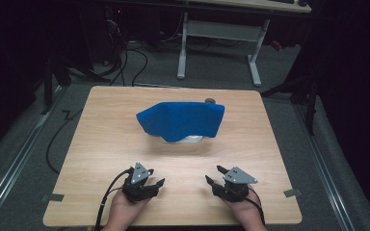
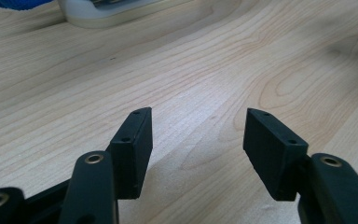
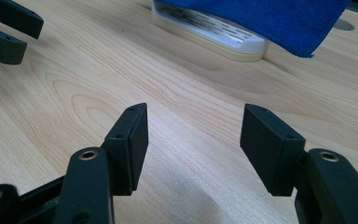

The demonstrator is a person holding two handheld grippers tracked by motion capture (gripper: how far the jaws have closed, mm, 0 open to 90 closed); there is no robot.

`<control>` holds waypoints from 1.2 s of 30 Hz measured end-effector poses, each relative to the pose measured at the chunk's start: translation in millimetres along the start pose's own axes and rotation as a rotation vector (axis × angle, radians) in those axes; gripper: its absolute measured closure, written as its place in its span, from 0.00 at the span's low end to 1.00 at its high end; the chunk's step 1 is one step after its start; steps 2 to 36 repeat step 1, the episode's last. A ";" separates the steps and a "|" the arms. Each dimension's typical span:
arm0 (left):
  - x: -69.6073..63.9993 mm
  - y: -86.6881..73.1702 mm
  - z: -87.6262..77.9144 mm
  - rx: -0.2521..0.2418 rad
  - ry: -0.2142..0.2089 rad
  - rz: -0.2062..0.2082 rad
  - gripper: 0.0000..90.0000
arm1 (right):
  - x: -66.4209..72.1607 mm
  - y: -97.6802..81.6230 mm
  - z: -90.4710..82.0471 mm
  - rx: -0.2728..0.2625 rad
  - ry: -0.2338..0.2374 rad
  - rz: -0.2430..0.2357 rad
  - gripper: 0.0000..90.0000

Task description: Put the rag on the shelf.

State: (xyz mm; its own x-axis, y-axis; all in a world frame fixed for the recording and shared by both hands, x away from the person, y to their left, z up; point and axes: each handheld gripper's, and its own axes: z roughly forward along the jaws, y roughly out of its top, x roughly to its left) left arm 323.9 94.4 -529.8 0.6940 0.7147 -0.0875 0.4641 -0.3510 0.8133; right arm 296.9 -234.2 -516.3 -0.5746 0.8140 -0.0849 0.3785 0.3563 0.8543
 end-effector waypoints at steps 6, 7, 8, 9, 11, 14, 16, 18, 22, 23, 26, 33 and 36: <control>0.2 0.0 -0.1 -0.001 0.001 -0.002 0.48 | -0.4 0.2 -0.3 -0.003 -0.001 0.007 0.47; 0.2 0.0 -0.1 -0.001 0.001 -0.002 0.48 | -0.4 0.2 -0.3 -0.003 -0.001 0.007 0.47; 0.2 0.0 -0.1 -0.001 0.001 -0.002 0.48 | -0.4 0.2 -0.3 -0.003 -0.001 0.007 0.47; 0.2 0.0 -0.1 -0.001 0.001 -0.002 0.48 | -0.4 0.2 -0.3 -0.003 -0.001 0.007 0.47; 0.2 0.0 -0.1 -0.001 0.001 -0.002 0.48 | -0.4 0.2 -0.3 -0.003 -0.001 0.007 0.47; 0.2 0.0 -0.1 -0.001 0.001 -0.002 0.48 | -0.4 0.2 -0.3 -0.003 -0.001 0.007 0.47; 0.2 0.0 -0.1 -0.001 0.001 -0.002 0.48 | -0.4 0.2 -0.3 -0.003 -0.001 0.007 0.47; 0.2 0.0 -0.1 -0.001 0.001 -0.002 0.48 | -0.4 0.2 -0.3 -0.003 -0.001 0.007 0.47; 0.2 0.0 -0.1 -0.001 0.001 -0.002 0.48 | -0.4 0.2 -0.3 -0.003 -0.001 0.007 0.47; 0.2 0.0 -0.1 -0.001 0.001 -0.002 0.48 | -0.4 0.2 -0.3 -0.003 -0.001 0.007 0.47; 0.2 0.0 -0.1 -0.001 0.001 -0.002 0.48 | -0.4 0.2 -0.3 -0.003 -0.001 0.007 0.47; 0.2 0.0 -0.1 -0.001 0.001 -0.002 0.48 | -0.4 0.2 -0.3 -0.003 -0.001 0.007 0.47; 0.2 0.0 -0.1 -0.001 0.001 -0.002 0.48 | -0.4 0.2 -0.3 -0.003 -0.001 0.007 0.47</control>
